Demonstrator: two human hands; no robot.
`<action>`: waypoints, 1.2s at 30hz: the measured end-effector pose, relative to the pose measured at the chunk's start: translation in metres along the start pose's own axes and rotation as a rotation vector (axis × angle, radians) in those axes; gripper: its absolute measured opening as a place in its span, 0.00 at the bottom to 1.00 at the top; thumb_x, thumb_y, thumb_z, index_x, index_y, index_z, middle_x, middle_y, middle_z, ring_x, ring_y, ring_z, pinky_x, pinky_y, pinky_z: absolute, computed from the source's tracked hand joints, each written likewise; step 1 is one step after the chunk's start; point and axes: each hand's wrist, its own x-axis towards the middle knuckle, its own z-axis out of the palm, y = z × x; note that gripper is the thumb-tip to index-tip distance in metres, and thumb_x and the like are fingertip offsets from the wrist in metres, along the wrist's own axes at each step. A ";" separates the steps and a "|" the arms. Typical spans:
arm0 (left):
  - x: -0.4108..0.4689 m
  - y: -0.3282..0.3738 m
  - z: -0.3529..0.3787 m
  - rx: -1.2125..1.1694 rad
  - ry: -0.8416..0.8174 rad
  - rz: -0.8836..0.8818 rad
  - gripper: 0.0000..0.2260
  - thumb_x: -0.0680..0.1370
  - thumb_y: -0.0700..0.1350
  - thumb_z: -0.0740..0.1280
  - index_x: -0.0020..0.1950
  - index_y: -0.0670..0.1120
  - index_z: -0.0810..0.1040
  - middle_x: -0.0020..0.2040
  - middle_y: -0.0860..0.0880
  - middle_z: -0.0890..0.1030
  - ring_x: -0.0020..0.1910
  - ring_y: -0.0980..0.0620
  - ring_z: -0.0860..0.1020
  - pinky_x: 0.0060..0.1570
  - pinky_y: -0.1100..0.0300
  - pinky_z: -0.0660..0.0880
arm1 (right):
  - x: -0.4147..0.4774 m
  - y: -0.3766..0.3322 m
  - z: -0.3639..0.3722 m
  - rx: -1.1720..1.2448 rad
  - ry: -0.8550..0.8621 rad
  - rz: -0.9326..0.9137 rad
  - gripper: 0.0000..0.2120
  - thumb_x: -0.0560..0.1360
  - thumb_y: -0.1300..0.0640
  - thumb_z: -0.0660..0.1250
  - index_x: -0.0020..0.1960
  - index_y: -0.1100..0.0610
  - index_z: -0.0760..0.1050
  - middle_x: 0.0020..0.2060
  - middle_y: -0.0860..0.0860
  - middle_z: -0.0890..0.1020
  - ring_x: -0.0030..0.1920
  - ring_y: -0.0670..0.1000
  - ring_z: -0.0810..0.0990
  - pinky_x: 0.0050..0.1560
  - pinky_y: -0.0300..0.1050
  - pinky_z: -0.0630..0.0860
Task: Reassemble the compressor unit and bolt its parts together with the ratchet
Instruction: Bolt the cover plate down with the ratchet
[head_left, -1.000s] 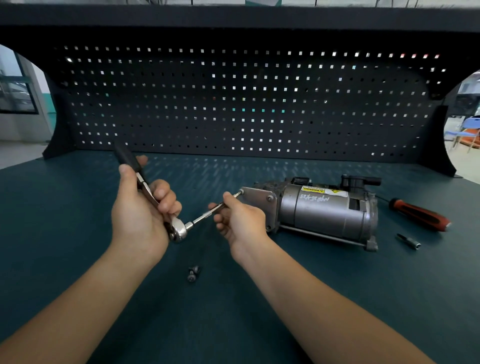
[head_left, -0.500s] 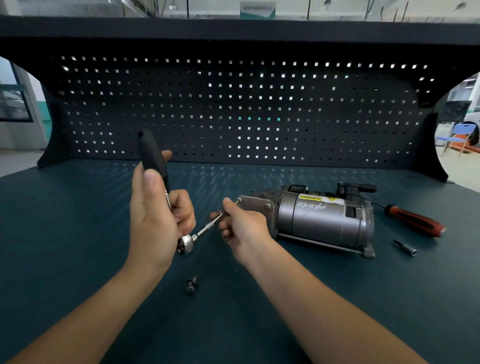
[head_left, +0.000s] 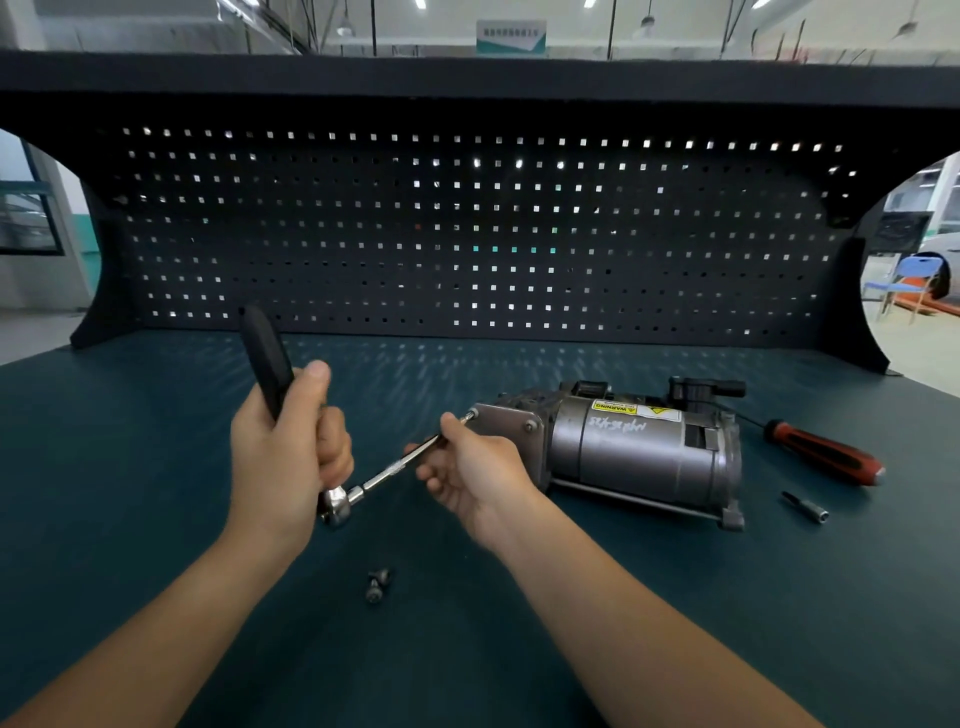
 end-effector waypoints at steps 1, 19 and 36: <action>-0.001 -0.001 -0.001 0.010 0.000 0.010 0.15 0.81 0.42 0.58 0.33 0.48 0.62 0.19 0.56 0.59 0.16 0.58 0.55 0.20 0.69 0.54 | 0.000 0.000 0.001 0.013 0.001 0.002 0.12 0.81 0.55 0.58 0.43 0.62 0.72 0.25 0.52 0.81 0.18 0.44 0.72 0.20 0.33 0.68; -0.014 0.000 0.008 0.026 -0.093 0.089 0.16 0.73 0.49 0.63 0.25 0.52 0.67 0.18 0.55 0.62 0.17 0.58 0.58 0.19 0.69 0.58 | -0.002 -0.001 0.002 0.078 -0.015 -0.025 0.10 0.79 0.60 0.59 0.41 0.62 0.72 0.25 0.52 0.80 0.19 0.44 0.73 0.22 0.34 0.69; 0.001 -0.005 0.003 -0.330 0.182 -0.352 0.19 0.80 0.49 0.59 0.31 0.48 0.59 0.19 0.55 0.58 0.16 0.58 0.56 0.17 0.67 0.56 | -0.001 0.004 -0.001 0.170 0.022 -0.066 0.08 0.78 0.62 0.61 0.40 0.61 0.71 0.24 0.53 0.80 0.19 0.44 0.73 0.21 0.33 0.70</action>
